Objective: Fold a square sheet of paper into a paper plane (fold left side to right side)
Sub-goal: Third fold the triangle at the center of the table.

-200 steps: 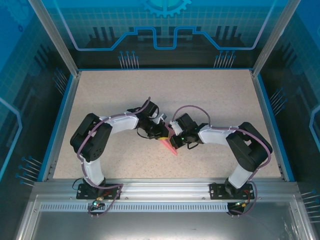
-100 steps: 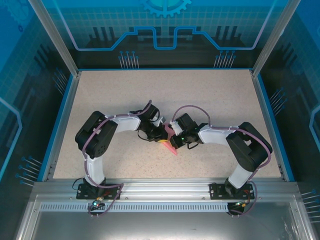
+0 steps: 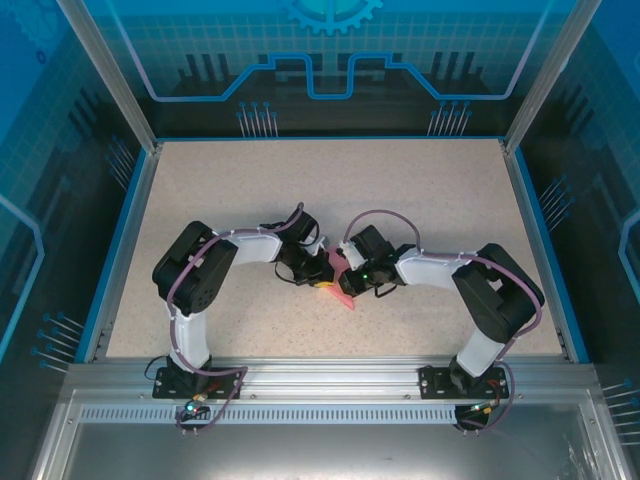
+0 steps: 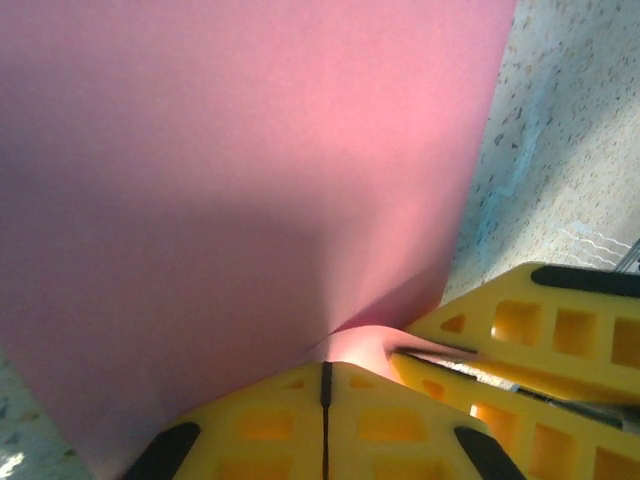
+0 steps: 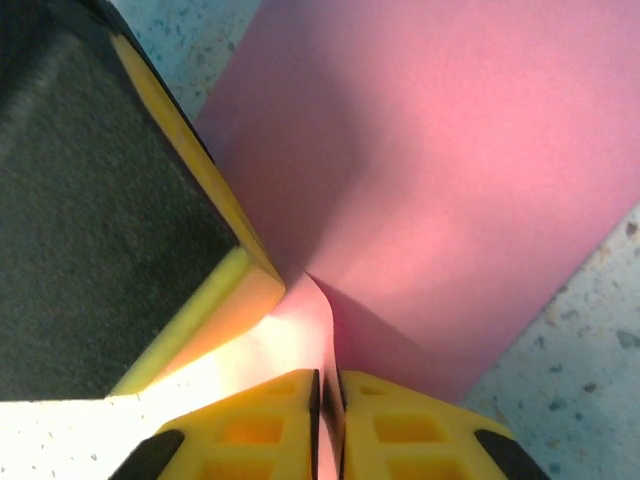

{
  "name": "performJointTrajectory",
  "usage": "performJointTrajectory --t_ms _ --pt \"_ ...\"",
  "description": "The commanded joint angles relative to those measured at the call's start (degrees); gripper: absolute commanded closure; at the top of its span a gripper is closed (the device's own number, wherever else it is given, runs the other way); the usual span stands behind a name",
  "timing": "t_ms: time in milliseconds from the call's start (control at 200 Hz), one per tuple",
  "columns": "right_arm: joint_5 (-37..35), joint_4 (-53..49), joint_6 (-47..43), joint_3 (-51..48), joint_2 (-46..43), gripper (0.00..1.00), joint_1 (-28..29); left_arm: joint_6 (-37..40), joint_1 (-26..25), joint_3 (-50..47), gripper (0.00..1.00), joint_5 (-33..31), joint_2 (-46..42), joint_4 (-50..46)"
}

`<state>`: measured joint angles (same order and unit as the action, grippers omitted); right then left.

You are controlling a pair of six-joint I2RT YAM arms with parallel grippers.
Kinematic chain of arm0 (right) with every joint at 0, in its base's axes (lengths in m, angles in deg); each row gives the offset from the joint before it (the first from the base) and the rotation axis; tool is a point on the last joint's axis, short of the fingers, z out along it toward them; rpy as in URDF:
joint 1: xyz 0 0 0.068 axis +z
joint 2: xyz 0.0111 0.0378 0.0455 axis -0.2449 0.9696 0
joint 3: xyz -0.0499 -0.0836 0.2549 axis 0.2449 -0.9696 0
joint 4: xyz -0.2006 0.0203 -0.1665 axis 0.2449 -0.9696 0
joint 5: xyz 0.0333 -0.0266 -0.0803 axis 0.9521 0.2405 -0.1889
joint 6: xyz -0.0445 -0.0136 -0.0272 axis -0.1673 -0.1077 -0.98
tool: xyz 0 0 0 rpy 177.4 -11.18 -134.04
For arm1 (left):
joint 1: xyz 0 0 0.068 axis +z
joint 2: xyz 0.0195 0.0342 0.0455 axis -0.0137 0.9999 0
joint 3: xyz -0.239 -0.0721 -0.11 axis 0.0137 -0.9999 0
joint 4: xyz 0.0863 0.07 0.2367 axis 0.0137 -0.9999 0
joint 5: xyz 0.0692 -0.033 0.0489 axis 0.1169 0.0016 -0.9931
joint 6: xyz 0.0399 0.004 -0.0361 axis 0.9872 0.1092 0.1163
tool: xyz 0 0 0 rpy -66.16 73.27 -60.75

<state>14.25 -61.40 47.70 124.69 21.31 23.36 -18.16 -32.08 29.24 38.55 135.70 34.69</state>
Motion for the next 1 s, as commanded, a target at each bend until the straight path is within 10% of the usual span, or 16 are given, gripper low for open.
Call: performJointTrajectory --t_ms 0,160,535,995 --pt "-0.02 -6.07 1.19 2.49 -3.13 0.77 -1.91 1.16 0.02 -1.78 0.94 -4.76 3.88 -2.73" --pt "-0.93 -11.27 1.13 2.94 -6.62 0.64 -2.74 1.12 -0.07 -1.55 0.94 -4.77 4.33 -2.51" --pt "19.70 -6.89 11.10 0.13 -6.70 0.70 -0.98 1.24 -0.02 -0.84 0.94 -4.39 3.81 -2.77" --pt "19.47 -6.48 13.22 -0.09 1.69 0.71 -0.84 1.68 0.00 -0.49 0.94 -4.67 3.54 -3.26"
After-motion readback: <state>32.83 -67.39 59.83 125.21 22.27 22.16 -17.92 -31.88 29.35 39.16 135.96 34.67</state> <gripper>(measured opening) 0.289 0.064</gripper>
